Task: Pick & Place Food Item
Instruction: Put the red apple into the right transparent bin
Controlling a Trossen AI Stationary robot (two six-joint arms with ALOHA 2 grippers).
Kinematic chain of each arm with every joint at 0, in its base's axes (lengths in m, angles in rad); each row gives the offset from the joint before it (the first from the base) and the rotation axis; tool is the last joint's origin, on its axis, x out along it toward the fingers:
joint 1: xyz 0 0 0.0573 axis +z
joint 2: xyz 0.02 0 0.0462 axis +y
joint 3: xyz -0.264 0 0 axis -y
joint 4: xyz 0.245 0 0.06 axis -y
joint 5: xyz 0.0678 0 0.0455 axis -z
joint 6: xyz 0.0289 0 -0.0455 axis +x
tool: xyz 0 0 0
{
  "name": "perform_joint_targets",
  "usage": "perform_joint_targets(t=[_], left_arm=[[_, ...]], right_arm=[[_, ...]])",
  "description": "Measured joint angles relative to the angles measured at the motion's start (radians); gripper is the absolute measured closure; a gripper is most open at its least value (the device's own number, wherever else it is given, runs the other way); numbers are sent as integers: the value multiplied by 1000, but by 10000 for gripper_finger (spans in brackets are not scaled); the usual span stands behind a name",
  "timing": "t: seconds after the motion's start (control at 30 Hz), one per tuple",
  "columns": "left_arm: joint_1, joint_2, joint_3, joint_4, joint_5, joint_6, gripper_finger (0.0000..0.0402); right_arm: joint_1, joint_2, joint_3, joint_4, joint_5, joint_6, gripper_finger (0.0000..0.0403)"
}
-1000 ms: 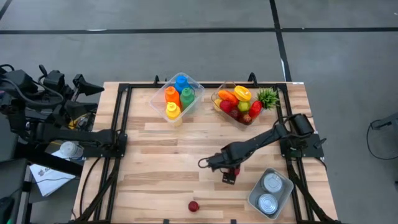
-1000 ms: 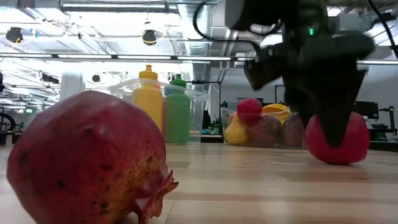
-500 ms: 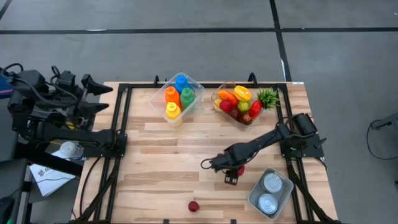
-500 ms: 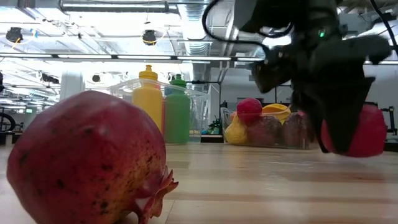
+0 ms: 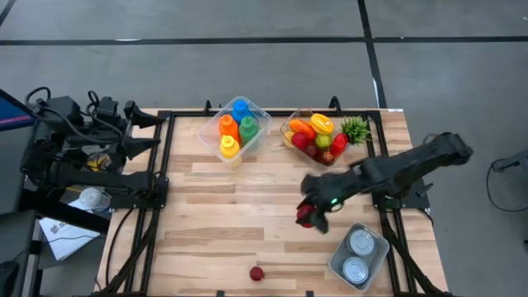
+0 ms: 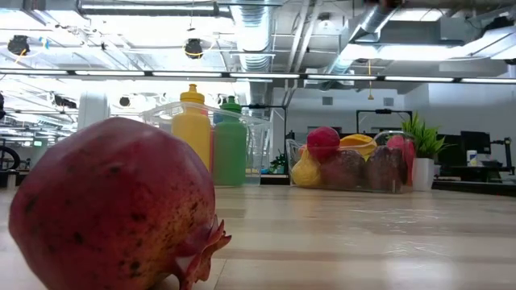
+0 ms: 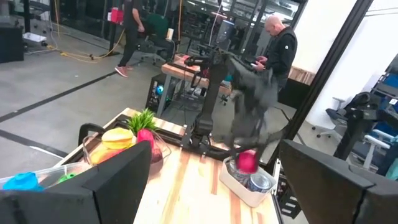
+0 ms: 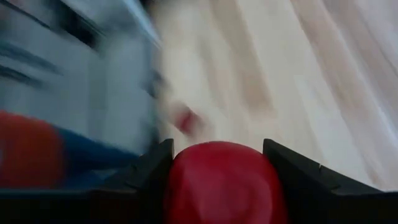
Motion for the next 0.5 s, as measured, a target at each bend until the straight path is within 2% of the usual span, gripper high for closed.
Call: perform_joint_targets(t=[0.17, 0.3, 0.4, 0.5], left_arm=[[0, 1, -27, 22, 0, -1, 60], [0, 6, -30, 31, 0, -3, 60], [0, 6, -30, 50, 0, -4, 60], [0, 6, -30, 63, 0, -4, 60]], right_arm=[[-2, -196, 2, 265, 0, -33, 173], [-14, -302, 2, 378, 5, -55, 169], [-24, -356, 3, 361, 58, -76, 171], [-45, -390, 2, 255, 192, -102, 171]])
